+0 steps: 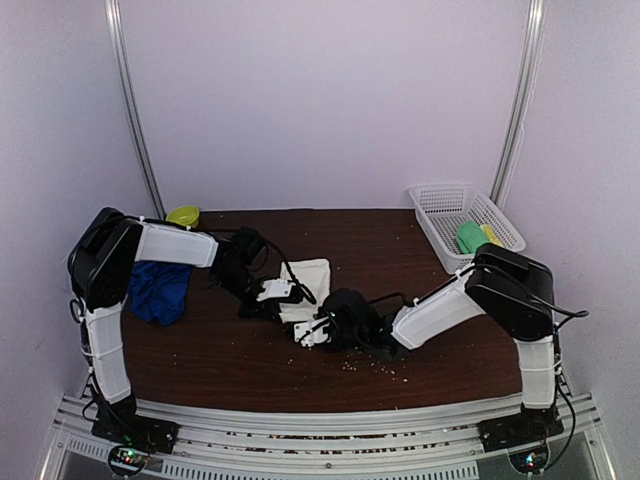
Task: Roll the towels
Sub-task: Roll the towel at the center of the board.
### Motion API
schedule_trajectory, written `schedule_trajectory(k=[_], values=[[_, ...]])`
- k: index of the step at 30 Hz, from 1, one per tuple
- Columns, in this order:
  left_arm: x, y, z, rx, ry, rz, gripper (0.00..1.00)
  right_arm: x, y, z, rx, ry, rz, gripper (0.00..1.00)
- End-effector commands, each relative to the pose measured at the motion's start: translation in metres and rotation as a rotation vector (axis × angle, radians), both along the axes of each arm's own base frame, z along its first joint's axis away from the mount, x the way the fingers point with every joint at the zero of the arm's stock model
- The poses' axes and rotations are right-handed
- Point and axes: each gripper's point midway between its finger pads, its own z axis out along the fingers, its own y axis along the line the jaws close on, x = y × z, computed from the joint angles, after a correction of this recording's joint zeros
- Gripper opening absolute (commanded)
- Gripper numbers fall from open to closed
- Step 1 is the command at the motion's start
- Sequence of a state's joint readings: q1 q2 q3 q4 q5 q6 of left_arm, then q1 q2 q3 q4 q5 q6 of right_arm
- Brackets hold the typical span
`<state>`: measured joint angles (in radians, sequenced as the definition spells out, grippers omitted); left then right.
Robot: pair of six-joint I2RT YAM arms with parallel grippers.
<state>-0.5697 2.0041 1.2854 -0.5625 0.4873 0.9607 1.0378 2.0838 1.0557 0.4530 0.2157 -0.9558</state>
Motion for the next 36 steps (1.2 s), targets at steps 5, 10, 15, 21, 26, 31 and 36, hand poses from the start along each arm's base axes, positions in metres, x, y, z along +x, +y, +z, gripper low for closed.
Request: schedule_trajectory(k=[5,10,15,21,26,31,36], values=[[-0.02,0.023,-0.018,0.09,0.095,0.003,0.01,-0.012,0.002,-0.015,-0.012,0.174,-0.021,0.0],[-0.021,0.027,-0.01,0.094,0.061,-0.005,0.21,-0.015,0.002,-0.012,0.014,0.254,-0.027,0.0],[-0.021,0.039,-0.008,0.141,0.013,-0.008,0.29,-0.021,0.001,-0.008,0.047,0.372,-0.017,0.0],[-0.018,0.04,0.012,0.089,-0.044,0.017,0.38,-0.034,0.003,-0.003,0.039,0.499,0.015,0.0],[0.0,0.037,0.041,-0.018,-0.151,0.087,0.58,-0.043,0.004,-0.006,0.032,0.578,0.021,0.0],[0.005,0.043,0.056,-0.082,-0.251,0.119,0.62,-0.047,0.004,-0.01,0.033,0.707,0.018,0.0],[-0.002,0.054,0.055,-0.116,-0.401,0.105,0.61,-0.047,0.008,-0.012,0.048,0.864,-0.006,0.0]])
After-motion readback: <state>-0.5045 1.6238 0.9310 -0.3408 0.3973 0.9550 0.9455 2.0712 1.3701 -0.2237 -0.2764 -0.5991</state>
